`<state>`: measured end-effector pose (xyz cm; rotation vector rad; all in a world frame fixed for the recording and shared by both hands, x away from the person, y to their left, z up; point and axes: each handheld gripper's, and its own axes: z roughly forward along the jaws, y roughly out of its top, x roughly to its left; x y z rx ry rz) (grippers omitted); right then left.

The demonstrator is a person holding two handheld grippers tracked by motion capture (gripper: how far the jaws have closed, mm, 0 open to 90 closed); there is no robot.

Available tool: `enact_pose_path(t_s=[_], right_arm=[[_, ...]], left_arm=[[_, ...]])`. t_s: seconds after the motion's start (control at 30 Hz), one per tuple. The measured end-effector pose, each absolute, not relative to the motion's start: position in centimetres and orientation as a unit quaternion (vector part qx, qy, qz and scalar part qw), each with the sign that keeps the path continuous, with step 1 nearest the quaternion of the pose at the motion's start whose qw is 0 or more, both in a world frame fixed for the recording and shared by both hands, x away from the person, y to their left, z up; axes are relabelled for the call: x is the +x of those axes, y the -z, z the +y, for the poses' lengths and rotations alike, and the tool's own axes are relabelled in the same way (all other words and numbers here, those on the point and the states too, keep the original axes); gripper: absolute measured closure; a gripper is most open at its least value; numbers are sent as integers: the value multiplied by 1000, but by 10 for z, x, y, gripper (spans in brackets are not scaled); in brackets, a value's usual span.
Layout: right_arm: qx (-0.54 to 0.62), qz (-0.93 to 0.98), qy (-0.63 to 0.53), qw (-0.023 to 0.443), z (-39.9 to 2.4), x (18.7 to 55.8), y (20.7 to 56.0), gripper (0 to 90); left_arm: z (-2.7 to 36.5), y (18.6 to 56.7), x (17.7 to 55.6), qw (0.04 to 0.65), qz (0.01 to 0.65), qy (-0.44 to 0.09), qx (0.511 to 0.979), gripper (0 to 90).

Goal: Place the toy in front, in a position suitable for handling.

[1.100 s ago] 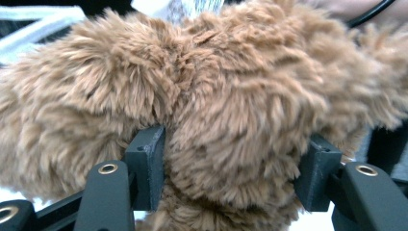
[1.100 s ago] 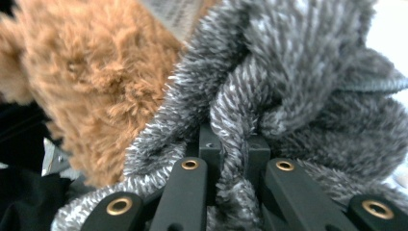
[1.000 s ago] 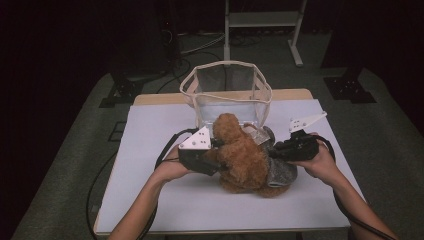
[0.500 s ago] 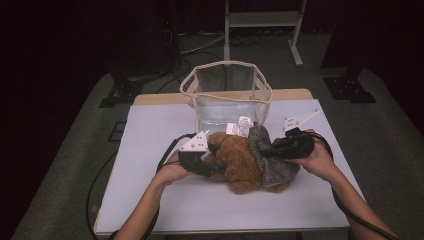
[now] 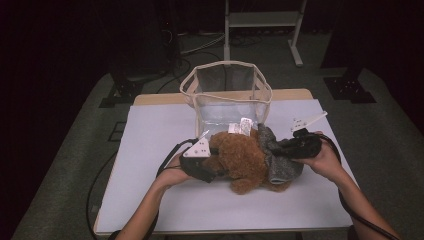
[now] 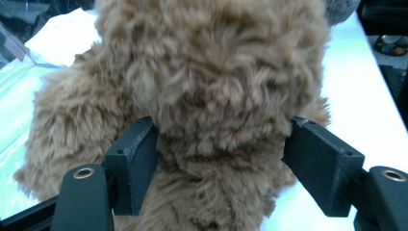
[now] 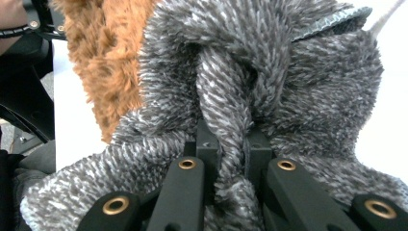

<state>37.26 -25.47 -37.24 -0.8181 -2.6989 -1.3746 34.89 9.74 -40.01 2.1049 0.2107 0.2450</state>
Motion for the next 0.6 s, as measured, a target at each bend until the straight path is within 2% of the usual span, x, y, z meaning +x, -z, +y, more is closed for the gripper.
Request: enact_pose_path(t_s=[0.43,0.5,0.6], right_arm=[[-262,-853,451,12,-260,367,378,810],[-261,-853,451,11,-260,365,378,810],[-257,-855,451,13,-257,361,378,810]], left_arm=[[90,411,353,479,96,-91,868,202],[90,411,354,486,97,-86,864,212],[90,410,354,493,98,-85,860,284]])
